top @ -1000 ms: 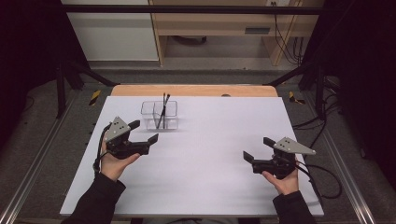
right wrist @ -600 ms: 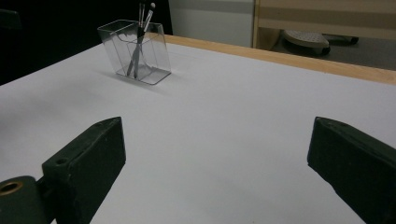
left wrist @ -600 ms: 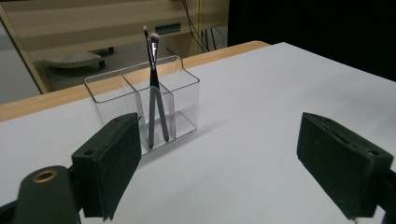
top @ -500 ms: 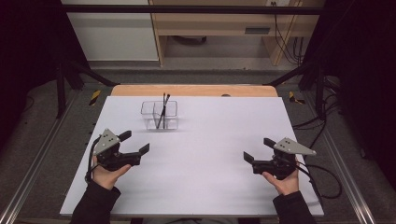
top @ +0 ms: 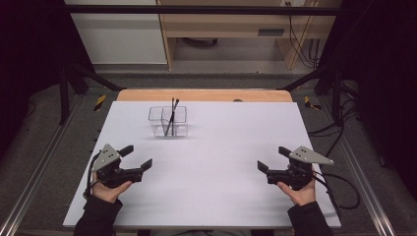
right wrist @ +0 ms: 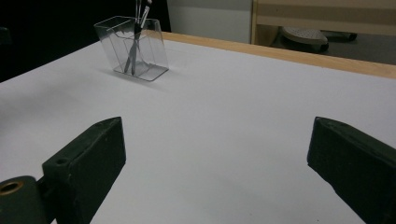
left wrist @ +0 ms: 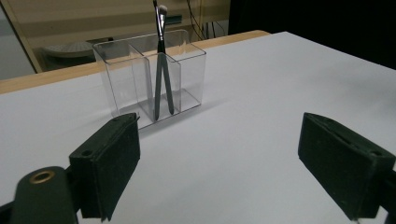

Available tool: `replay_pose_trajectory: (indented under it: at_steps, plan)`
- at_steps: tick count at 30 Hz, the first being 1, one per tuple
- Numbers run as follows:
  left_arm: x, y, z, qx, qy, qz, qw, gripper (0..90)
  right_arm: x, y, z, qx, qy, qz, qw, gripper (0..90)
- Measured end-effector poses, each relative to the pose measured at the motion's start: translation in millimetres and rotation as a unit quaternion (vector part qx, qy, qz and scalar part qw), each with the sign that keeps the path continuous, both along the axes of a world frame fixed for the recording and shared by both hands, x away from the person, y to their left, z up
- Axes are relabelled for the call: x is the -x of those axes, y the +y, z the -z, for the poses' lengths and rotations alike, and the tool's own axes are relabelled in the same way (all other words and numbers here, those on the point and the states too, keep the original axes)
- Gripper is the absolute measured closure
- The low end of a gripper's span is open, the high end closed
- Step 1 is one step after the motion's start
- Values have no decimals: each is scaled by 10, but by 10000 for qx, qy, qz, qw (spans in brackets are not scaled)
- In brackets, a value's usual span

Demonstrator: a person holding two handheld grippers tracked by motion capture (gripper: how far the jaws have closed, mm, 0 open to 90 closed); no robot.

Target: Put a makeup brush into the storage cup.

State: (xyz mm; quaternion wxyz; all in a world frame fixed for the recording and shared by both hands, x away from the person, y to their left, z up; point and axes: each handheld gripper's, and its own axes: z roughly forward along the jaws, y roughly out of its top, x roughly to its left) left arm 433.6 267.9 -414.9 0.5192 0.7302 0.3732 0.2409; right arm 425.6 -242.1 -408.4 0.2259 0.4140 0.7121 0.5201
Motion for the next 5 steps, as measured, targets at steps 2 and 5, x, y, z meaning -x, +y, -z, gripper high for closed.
replay_pose_trajectory:
  at_steps: [2,5]
  plan:
    - [-2,14,24,20,64,-33,10000,123,0,-7,9,12,7,-1,10000,48]
    - [-7,19,42,5,115,-63,9999,118,2,-9,13,8,24,2,10000,48]
